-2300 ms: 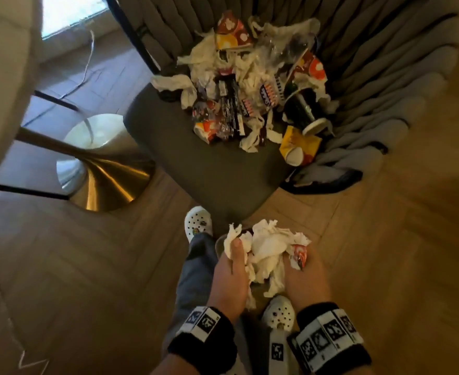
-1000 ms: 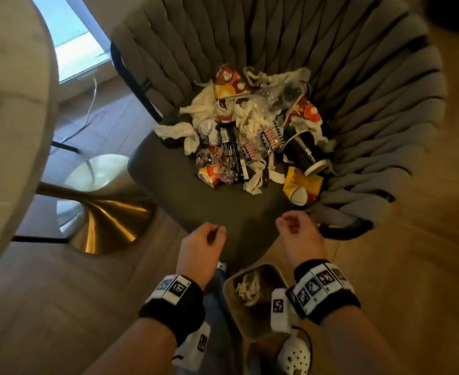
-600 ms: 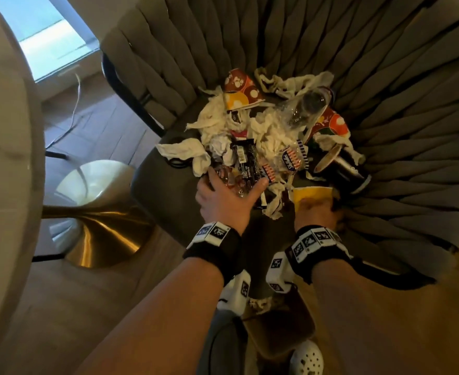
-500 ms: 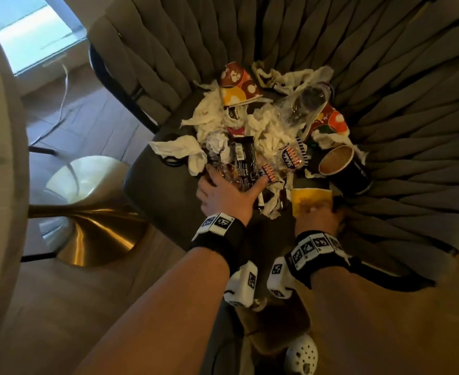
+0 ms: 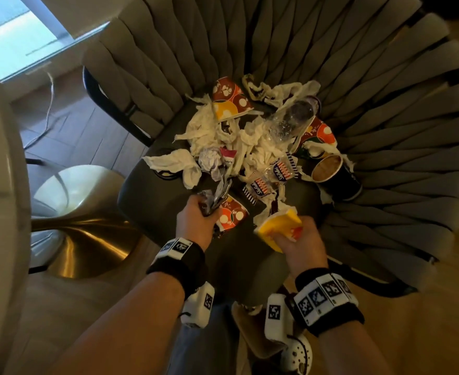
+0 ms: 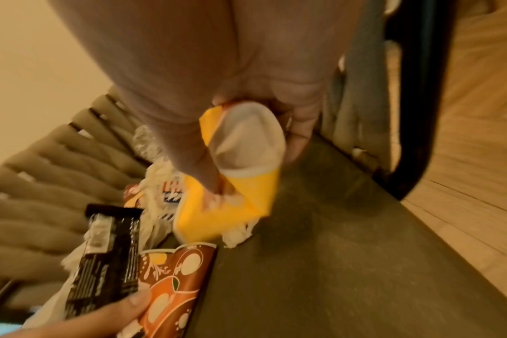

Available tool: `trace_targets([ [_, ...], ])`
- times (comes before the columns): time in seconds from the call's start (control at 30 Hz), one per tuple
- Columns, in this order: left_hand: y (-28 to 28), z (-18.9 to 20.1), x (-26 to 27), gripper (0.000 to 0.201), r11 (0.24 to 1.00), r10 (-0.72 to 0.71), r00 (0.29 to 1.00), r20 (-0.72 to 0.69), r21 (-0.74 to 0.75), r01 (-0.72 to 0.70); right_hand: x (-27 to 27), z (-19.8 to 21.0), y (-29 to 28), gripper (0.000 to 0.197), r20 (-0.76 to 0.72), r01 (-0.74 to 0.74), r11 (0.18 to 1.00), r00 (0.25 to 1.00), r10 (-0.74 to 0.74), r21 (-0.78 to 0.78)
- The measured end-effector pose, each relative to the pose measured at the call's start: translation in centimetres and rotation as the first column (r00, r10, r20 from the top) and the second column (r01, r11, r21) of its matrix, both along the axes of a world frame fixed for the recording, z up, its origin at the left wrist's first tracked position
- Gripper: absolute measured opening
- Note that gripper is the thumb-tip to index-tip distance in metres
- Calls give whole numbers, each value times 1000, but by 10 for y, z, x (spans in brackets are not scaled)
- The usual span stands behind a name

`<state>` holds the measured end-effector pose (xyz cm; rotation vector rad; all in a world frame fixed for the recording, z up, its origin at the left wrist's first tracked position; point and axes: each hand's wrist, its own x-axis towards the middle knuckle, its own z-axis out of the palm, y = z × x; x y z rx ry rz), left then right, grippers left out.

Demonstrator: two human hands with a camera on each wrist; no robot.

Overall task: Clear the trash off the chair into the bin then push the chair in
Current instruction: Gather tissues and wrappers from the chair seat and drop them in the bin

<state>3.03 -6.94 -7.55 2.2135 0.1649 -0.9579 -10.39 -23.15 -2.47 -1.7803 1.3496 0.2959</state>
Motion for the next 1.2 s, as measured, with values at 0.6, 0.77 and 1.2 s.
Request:
trace_targets([
  [0.6,45,33,-29,42,964,-254,935,248,-8,264,23,-13,-3,30,-116,-276,956,951,286,95],
  [0.77,58,43,-68,39,975,-212,955,209,-28,222,-13,11,2,33,-99,-340,940,935,341,31],
  [1.2,79,78,-201,36,988,-132,966,224,-49,146,-127,86,4,24,210,-513,857,833,512,-54],
])
